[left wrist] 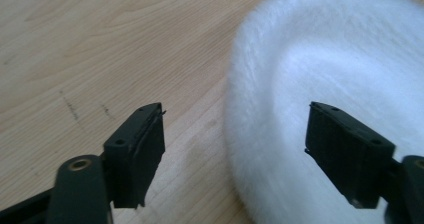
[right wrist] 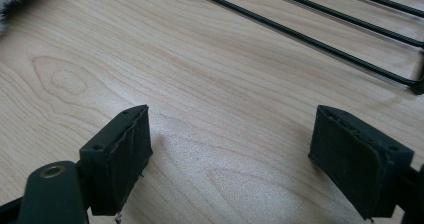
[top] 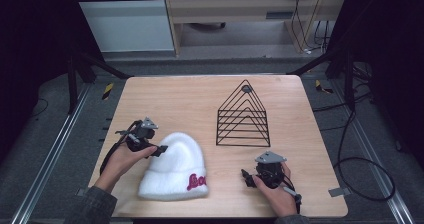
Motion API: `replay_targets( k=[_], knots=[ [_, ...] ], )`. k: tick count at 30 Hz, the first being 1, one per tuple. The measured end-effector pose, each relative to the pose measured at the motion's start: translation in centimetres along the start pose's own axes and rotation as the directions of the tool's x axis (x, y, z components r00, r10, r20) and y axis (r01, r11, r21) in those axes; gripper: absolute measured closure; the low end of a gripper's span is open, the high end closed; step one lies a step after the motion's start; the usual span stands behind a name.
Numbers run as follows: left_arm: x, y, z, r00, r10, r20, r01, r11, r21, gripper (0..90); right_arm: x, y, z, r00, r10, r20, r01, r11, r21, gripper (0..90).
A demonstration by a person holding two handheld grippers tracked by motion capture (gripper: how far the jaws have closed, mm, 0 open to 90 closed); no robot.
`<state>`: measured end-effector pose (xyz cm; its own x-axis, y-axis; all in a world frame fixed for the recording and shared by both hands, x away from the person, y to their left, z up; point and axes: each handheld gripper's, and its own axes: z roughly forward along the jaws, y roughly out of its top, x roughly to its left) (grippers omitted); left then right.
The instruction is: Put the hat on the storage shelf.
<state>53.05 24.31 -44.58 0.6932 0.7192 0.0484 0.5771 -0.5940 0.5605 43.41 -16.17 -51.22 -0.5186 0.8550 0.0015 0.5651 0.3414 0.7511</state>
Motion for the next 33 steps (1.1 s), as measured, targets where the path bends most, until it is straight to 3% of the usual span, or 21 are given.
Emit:
replay_targets(
  k=[8, 11, 23, 29, 33],
  knots=[
    [0.0, 0.3, 1.8, 0.9991, -0.018, 0.039, 0.016, 0.9981, 0.06, 34.1, 0.0, 0.0, 0.0, 1.0, -0.002, 0.001, 0.002, 1.0, 0.001, 16.6],
    [-0.1, 0.5, 2.1, 0.9979, -0.026, 0.06, 0.023, 0.998, 0.058, 38.7, 0.0, 0.0, 0.0, 1.0, 0.0, 0.0, 0.0, 1.0, 0.0, 16.6],
    [0.0, 1.9, 3.1, 0.9982, -0.018, 0.057, 0.015, 0.9982, 0.057, 42.6, 0.0, 0.0, 0.0, 1.0, 0.0, 0.0, 0.0, 1.0, 0.0, 16.6],
    [0.1, 1.9, 3.5, 0.9979, -0.038, 0.054, 0.035, 0.9982, 0.049, 45.8, 0.0, 0.0, 0.0, 1.0, -0.002, 0.001, 0.002, 1.0, 0.0, 16.6],
    [0.0, 1.8, 3.6, 0.997, -0.064, 0.044, 0.064, 0.9979, 0.009, 47.2, 0.0, 0.0, 0.0, 1.0, 0.0, 0.0, 0.0, 1.0, 0.0, 16.6]
  ],
)
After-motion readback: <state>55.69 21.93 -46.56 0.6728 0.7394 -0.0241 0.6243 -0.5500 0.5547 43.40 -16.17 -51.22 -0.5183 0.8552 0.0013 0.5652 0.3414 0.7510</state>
